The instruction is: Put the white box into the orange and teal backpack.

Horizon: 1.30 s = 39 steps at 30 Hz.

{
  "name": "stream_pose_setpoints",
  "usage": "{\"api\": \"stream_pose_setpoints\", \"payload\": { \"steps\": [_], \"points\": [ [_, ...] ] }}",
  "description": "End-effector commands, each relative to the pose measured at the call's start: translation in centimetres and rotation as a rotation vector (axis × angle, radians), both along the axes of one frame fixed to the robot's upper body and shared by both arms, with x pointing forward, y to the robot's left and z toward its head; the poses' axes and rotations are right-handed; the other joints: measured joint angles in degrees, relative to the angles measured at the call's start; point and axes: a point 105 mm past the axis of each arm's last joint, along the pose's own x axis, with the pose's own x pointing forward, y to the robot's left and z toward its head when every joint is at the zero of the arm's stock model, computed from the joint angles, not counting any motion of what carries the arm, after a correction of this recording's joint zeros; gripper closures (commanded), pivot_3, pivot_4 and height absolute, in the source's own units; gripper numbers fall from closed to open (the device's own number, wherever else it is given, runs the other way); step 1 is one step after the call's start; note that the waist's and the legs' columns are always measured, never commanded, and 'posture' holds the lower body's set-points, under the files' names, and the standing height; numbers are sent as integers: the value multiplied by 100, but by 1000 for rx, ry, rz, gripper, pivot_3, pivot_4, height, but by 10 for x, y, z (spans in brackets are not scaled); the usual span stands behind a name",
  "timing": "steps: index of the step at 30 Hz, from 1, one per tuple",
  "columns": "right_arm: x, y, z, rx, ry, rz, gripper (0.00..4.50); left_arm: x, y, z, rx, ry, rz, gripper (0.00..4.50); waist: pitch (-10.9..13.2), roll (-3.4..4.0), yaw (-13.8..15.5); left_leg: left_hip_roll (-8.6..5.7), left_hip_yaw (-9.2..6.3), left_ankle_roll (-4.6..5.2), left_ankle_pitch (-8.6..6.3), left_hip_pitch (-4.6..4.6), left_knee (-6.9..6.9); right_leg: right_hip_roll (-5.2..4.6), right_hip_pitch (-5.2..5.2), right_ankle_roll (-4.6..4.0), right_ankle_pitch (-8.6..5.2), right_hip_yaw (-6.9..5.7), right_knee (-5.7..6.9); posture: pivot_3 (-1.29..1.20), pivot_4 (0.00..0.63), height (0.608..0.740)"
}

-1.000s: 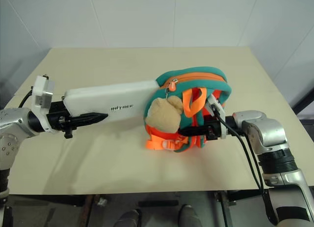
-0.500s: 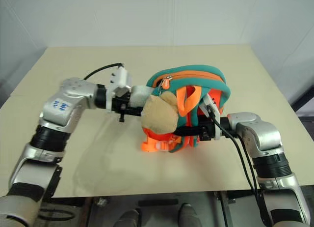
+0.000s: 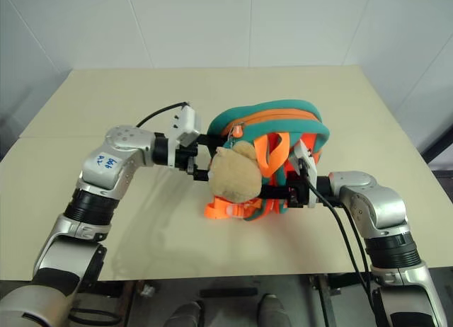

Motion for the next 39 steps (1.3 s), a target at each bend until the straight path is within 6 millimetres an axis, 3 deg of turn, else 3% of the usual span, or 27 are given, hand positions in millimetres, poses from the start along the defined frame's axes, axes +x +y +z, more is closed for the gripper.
{"api": "stream_pose_setpoints", "payload": {
  "steps": [1, 5, 10, 16, 19, 26, 32, 34, 39],
  "points": [
    [-2, 3, 6, 15, -36, 13, 4430, 0, 29, 19, -29, -64, 17, 7, 0, 0, -3, 0, 1, 0, 0, 2, 0, 0, 0, -1, 0, 0, 2, 0, 150, 740],
    [-1, 3, 4, 11, -36, 14, 4430, -8, 48, 33, -49, -76, -8, 7, 0, 0, 11, 0, 0, -1, 3, 5, 0, -1, 1, -2, -1, 1, 9, 0, 150, 740],
    [-1, 2, 0, 5, -30, 13, 4430, -35, 62, 40, -55, -73, -72, 7, 0, 0, 2, 0, 0, 0, 2, 5, -3, -1, 2, -4, -2, 1, 9, 0, 150, 740],
    [1, 2, -3, -1, -27, 10, 4430, -70, 46, 43, -150, -19, -155, 7, 0, 0, 8, 0, -3, 1, 2, 4, -3, -1, 2, -5, -3, 1, 10, 0, 150, 740],
    [3, 2, -2, 0, -28, 14, 4430, -79, 36, 41, -169, -17, -168, 7, 0, 0, 7, 0, -3, 0, 2, 14, -2, -1, 7, -6, -3, 2, 16, 0, 150, 740],
    [6, 6, 0, 0, -37, 25, 4430, -71, 11, 27, -160, -94, -139, 7, 0, 0, 7, 0, 4, 0, 5, 53, -3, -1, 39, -13, -4, 3, 18, 0, 150, 740],
    [5, 7, 0, -1, -38, 28, 4430, -67, 1, 28, -186, -134, -148, 7, 0, 0, 5, 0, 3, -3, 6, 52, -3, 0, 37, -15, -2, 4, 17, 0, 150, 740],
    [5, 6, 0, -1, -38, 24, 4430, -67, 1, 28, -190, -139, -150, 383, 0, 0, 11, 0, 3, -3, 6, 52, -4, -1, 37, -15, -2, 4, 17, 0, 150, 740],
    [5, 6, -1, 3, -37, 14, 4430, -61, 15, 54, -254, -192, -120, 1705, 1, 0, 8, 0, 3, -2, 6, 51, -4, 0, 36, -15, -2, 4, 17, 0, 150, 740]
  ]
}}
